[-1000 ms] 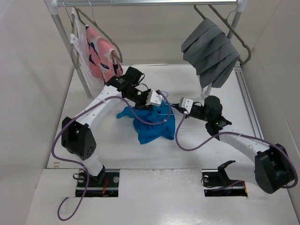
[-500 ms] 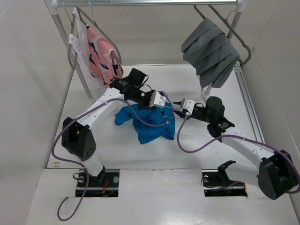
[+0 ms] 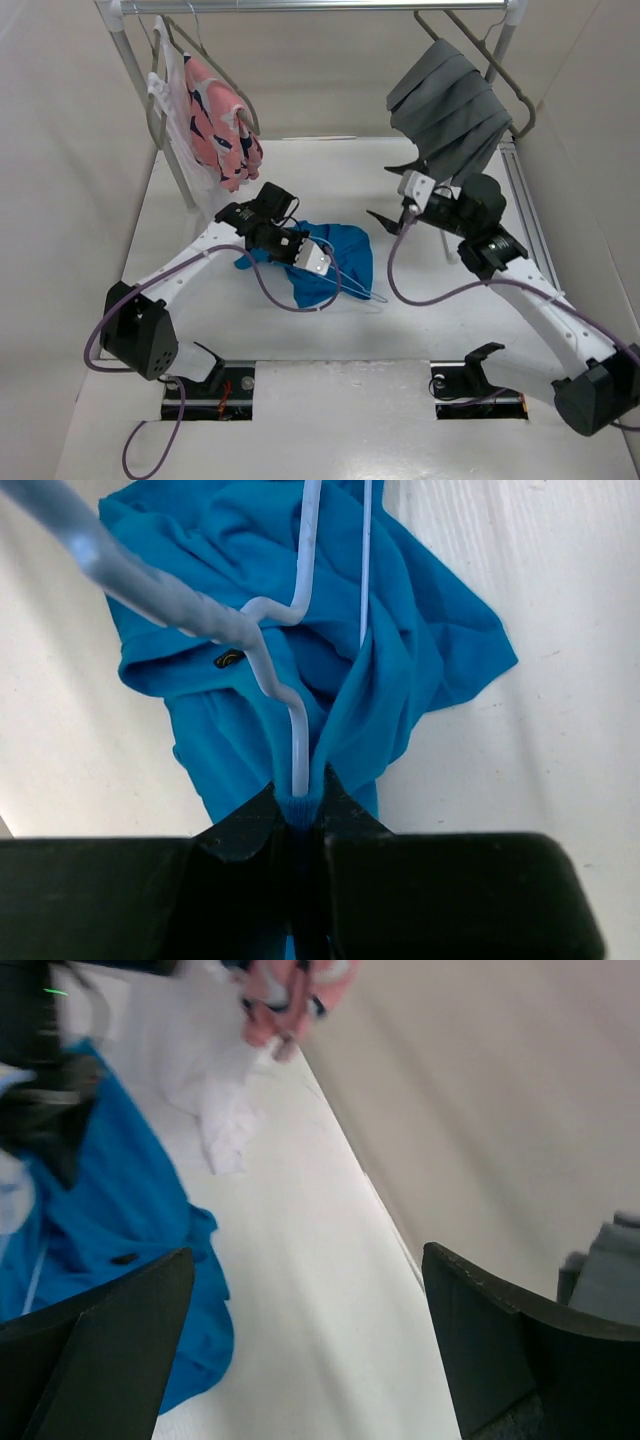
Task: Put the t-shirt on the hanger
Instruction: Place tshirt on hanger, then hang the hanger with tshirt onto the clothesline
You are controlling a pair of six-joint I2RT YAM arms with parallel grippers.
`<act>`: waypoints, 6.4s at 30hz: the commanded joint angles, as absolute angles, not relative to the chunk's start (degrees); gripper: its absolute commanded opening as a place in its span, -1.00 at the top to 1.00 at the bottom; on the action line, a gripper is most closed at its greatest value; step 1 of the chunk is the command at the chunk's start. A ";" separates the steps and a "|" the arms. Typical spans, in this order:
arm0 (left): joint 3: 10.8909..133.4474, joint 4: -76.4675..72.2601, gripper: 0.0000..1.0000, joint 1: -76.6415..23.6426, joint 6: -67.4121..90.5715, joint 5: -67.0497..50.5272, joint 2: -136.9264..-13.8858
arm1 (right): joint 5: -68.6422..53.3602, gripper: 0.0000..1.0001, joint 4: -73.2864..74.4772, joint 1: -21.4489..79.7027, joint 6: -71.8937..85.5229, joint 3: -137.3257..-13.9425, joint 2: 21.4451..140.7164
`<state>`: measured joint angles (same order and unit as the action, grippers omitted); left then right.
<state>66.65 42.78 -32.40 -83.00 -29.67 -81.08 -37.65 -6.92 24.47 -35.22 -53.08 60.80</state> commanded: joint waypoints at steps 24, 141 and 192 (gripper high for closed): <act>59.50 35.68 1.00 -33.13 -79.02 -28.92 -73.13 | -29.18 -0.40 4.75 35.51 -25.40 -76.90 110.39; 87.98 22.06 -1.00 -24.08 -33.84 -38.67 -85.52 | -9.41 1.00 67.93 17.31 -40.96 -135.05 86.82; 68.20 21.09 -1.00 -25.75 -37.97 -36.56 -72.42 | 10.37 1.00 26.19 14.16 -23.38 -130.00 97.04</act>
<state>68.82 22.31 -25.67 -37.65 -36.10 -74.56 8.10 30.83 16.78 -24.80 -131.02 101.34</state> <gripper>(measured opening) 0.997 0.040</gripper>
